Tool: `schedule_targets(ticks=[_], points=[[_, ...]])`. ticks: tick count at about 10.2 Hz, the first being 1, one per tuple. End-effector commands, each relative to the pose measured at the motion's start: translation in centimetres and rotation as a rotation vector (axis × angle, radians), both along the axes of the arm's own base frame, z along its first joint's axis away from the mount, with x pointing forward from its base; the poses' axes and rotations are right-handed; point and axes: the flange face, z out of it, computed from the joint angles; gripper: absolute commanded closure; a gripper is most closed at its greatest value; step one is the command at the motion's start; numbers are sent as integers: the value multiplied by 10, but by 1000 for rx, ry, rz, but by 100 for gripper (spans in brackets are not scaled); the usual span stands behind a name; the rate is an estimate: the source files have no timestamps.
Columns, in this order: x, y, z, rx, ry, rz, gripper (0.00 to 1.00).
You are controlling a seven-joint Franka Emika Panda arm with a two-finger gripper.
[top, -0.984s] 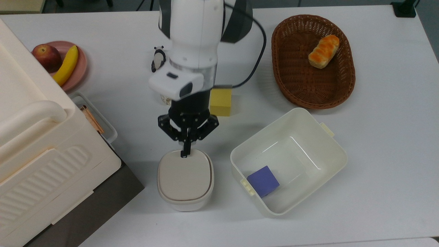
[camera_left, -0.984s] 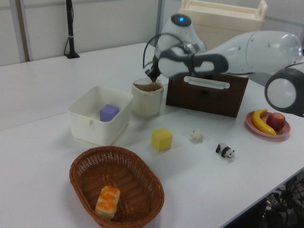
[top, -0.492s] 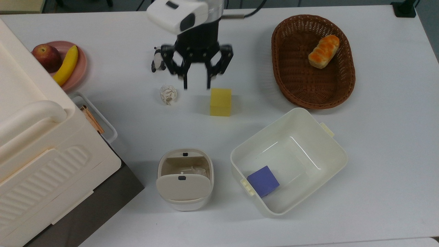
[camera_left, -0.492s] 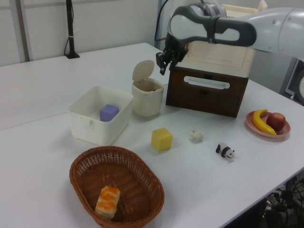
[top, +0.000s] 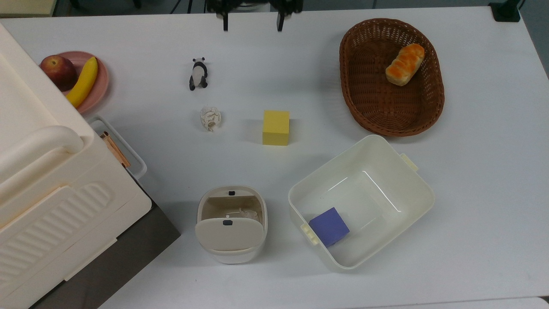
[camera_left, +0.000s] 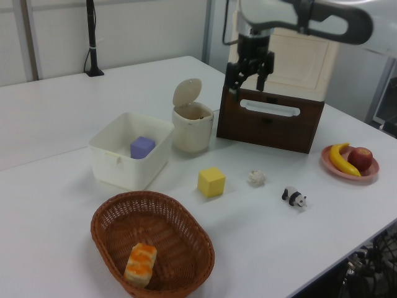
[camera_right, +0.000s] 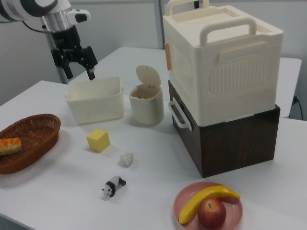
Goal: Open the trash can
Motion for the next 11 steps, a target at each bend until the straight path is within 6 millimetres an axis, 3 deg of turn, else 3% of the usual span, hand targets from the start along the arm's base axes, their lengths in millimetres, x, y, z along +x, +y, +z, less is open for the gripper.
schedule_targets(ticks=[1, 11], points=[[-16, -25, 10, 73, 1, -57, 0], [-14, -27, 11, 84, -2, -132, 0]])
